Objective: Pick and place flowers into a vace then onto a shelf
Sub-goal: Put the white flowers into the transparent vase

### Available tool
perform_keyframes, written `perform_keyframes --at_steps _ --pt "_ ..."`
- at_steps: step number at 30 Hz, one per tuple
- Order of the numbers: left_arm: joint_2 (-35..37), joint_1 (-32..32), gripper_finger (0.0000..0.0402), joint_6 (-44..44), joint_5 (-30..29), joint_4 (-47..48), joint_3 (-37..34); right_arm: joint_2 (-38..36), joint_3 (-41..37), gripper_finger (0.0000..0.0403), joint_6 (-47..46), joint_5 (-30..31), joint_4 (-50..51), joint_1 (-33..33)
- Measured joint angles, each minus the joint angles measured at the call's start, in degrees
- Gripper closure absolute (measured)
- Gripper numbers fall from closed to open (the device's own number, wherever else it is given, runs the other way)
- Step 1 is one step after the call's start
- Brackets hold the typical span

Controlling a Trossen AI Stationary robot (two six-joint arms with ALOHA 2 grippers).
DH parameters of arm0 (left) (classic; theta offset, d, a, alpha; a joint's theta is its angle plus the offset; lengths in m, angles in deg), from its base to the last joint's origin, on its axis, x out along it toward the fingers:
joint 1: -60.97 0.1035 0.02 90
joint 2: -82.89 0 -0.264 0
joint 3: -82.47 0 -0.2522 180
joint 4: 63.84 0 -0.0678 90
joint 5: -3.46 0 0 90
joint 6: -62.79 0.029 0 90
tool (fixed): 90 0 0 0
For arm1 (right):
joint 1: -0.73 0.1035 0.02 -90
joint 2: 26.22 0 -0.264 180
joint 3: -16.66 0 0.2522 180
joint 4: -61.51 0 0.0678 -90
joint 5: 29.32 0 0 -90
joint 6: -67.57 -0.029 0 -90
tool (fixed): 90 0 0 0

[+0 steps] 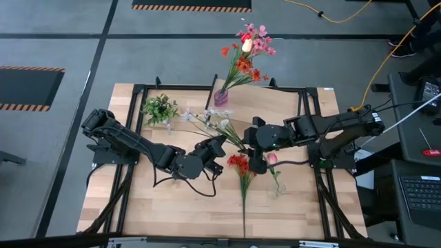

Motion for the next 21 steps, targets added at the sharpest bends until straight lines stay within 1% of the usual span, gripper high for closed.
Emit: perform_keyframes --at_steps 3,8,16,19,21 --pt "0.00 0.02 0.0396 0.03 -0.04 -1.28 0.00 0.80 0.00 0.0260 0.62 0.02 -0.03 0.00" --pt "0.00 0.00 0.0397 0.02 0.00 -1.18 0.00 0.98 0.00 0.0260 1.65 0.02 -1.69 0.00" --pt "0.00 0.00 0.0396 -0.09 0.07 -1.16 0.00 0.70 0.00 0.0260 1.64 0.05 -1.66 -0.01" --pt "0.00 0.00 0.0397 -0.17 0.29 -1.14 0.00 0.70 0.00 0.0272 1.68 0.17 -1.69 -0.07" --pt "0.00 0.00 0.0396 -0.48 0.40 -1.16 0.00 0.70 0.00 0.0289 1.74 0.19 -1.69 -0.07"
